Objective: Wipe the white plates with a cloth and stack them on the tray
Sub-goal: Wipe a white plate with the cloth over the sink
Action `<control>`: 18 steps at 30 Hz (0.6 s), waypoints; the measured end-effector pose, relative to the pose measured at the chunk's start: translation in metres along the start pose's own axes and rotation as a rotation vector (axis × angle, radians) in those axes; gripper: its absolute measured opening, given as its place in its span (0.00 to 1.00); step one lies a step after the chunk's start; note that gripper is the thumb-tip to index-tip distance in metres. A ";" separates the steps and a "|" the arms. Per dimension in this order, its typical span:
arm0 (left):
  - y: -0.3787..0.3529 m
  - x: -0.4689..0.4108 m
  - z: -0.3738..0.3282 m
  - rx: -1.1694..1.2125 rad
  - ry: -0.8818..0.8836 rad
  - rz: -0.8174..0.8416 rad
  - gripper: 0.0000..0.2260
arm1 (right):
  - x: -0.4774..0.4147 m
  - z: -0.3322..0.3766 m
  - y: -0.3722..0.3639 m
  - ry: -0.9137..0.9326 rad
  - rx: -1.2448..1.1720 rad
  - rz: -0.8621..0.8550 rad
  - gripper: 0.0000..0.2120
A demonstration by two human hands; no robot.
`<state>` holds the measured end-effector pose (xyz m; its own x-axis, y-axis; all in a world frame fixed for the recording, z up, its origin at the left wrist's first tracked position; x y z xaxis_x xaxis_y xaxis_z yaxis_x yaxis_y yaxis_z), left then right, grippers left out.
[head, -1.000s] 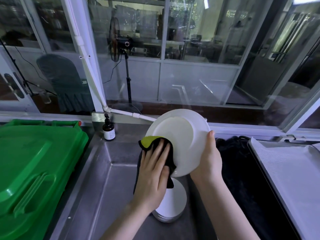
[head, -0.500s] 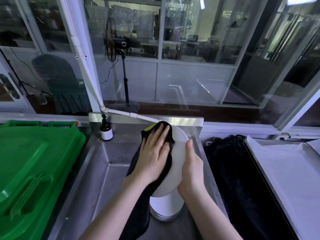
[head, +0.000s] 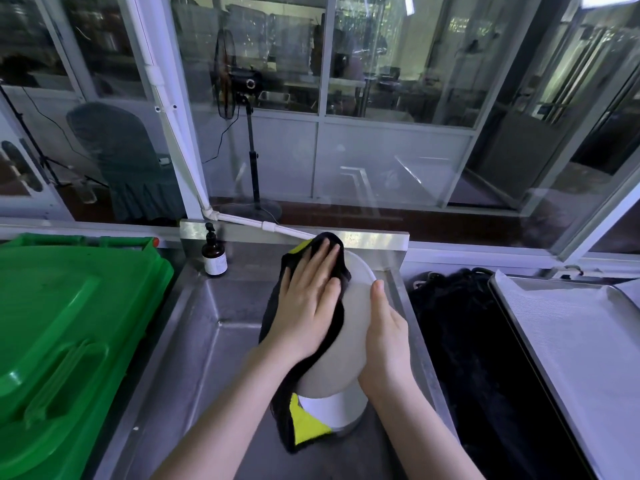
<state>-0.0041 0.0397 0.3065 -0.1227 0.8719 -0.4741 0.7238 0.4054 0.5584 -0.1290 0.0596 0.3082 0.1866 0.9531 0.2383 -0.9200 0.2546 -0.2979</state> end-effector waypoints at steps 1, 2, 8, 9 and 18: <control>0.000 0.005 0.001 -0.033 -0.043 0.002 0.26 | -0.002 0.004 0.001 0.005 -0.013 -0.016 0.21; 0.000 0.012 0.004 -0.062 -0.077 0.005 0.26 | -0.005 0.007 0.003 0.003 -0.039 -0.030 0.21; -0.008 0.069 0.006 -0.063 -0.203 0.029 0.25 | -0.014 0.012 0.013 0.020 -0.081 -0.117 0.18; -0.010 0.073 0.004 -0.076 -0.233 0.045 0.25 | -0.013 0.010 0.012 0.013 -0.102 -0.110 0.16; 0.005 0.021 0.019 0.020 -0.080 -0.055 0.26 | -0.005 0.020 0.006 0.064 -0.063 -0.113 0.24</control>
<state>0.0098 0.0548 0.2866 -0.1088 0.8231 -0.5573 0.7309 0.4462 0.5164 -0.1427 0.0536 0.3237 0.3117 0.9256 0.2147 -0.8686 0.3692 -0.3306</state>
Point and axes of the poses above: each hand's wrist, its own x-axis away from the middle knuckle, its own y-axis out of the back of the hand, z = x × y, the point moved 1 cm from there along -x, towards the middle knuckle, and after that the axes turned 10 degrees about -z, right-handed, at the moved point
